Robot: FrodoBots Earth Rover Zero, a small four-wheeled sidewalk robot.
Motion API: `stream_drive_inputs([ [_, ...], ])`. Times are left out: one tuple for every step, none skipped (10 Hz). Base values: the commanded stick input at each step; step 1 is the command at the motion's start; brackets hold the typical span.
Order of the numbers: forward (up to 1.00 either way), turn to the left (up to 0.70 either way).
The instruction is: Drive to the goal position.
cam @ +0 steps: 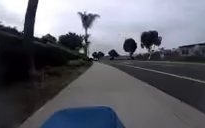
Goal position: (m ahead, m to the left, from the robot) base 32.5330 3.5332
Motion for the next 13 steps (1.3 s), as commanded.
stream_drive_inputs([
  [1.0,0.27],
  [1.0,0.27],
  [1.0,0.27],
  [1.0,0.0],
  [1.0,0.0],
  [1.0,0.0],
  [1.0,0.0],
  [1.0,0.0],
  [1.0,0.0],
  [1.0,0.0],
  [1.0,0.0],
  [1.0,0.0],
  [1.0,0.0],
])
